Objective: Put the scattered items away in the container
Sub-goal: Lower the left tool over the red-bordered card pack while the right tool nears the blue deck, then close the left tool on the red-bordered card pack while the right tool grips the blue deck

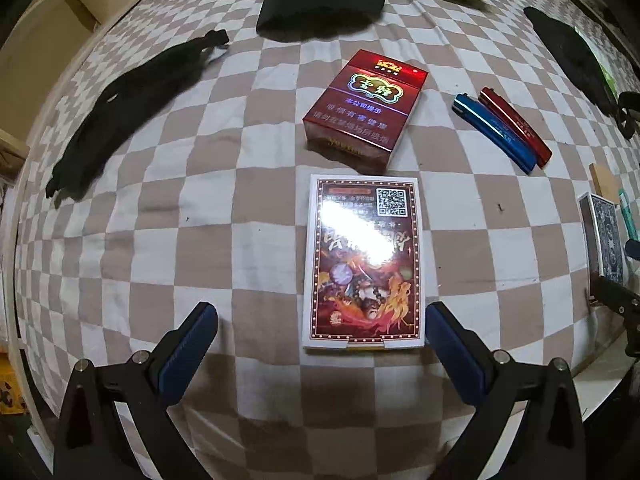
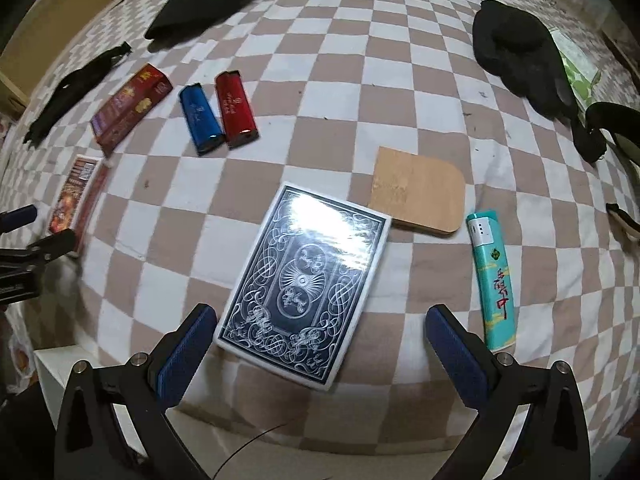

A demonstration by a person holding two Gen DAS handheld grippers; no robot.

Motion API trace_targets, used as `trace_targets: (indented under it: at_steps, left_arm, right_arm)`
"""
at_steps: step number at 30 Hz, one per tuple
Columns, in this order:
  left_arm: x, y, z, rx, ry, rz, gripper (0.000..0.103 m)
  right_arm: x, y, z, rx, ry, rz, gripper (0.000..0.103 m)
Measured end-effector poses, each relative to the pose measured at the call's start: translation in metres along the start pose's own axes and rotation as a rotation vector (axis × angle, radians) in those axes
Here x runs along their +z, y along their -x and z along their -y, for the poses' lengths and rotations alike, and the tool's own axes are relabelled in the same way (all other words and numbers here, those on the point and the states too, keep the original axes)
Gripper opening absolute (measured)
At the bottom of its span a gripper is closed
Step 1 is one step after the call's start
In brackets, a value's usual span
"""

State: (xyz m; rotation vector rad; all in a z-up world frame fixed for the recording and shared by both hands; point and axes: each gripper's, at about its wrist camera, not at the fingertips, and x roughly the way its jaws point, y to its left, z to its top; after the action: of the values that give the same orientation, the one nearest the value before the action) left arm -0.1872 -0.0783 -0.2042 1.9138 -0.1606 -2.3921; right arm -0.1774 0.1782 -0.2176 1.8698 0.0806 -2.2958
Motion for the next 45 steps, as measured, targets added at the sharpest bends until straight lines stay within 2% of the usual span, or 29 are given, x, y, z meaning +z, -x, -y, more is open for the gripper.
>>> trace_targets:
  at_steps: [8,16,18,19,20,24,28,30,34,38,41,45]
  left_arm:
    - [0.012,-0.001,0.011,0.052,-0.021,0.003,0.103]
    - [0.021,-0.013,0.019,0.021,0.0,-0.038,0.102]
    - [0.025,-0.013,0.02,0.0,0.01,-0.032,0.099]
    - [0.026,-0.013,0.021,-0.01,0.005,-0.029,0.09]
    - [0.026,-0.013,0.023,-0.019,-0.001,-0.026,0.087]
    - [0.028,-0.015,0.03,-0.019,-0.034,-0.016,0.081]
    - [0.029,-0.017,0.029,-0.03,-0.038,-0.018,0.081]
    - [0.029,-0.019,0.028,-0.041,-0.036,-0.023,0.081]
    - [0.03,-0.021,0.027,-0.054,-0.048,-0.034,0.081]
    - [0.032,-0.024,0.027,-0.067,-0.05,-0.043,0.081]
    - [0.033,-0.026,0.027,-0.069,-0.055,-0.05,0.081]
    - [0.034,-0.028,0.028,-0.077,-0.065,-0.056,0.081]
  right_arm:
    - [-0.005,0.003,0.012,-0.028,0.011,-0.034,0.103]
    - [-0.008,0.0,0.026,0.025,-0.032,-0.07,0.103]
    - [-0.008,-0.001,0.025,0.016,-0.024,-0.075,0.103]
    - [-0.008,-0.002,0.024,0.012,-0.02,-0.078,0.103]
    - [-0.007,-0.002,0.023,0.004,-0.012,-0.078,0.103]
    - [-0.007,-0.001,0.017,-0.029,0.025,-0.072,0.103]
    - [-0.007,0.003,0.009,-0.027,0.072,-0.044,0.103]
    - [-0.008,0.006,0.003,0.011,0.097,-0.028,0.103]
    - [-0.011,0.0,0.0,0.067,0.098,-0.064,0.103]
    - [-0.015,-0.005,-0.003,0.024,0.109,-0.061,0.103]
    - [-0.018,-0.004,0.001,0.047,0.095,-0.04,0.103]
    - [-0.02,-0.007,0.004,0.079,0.118,-0.065,0.103]
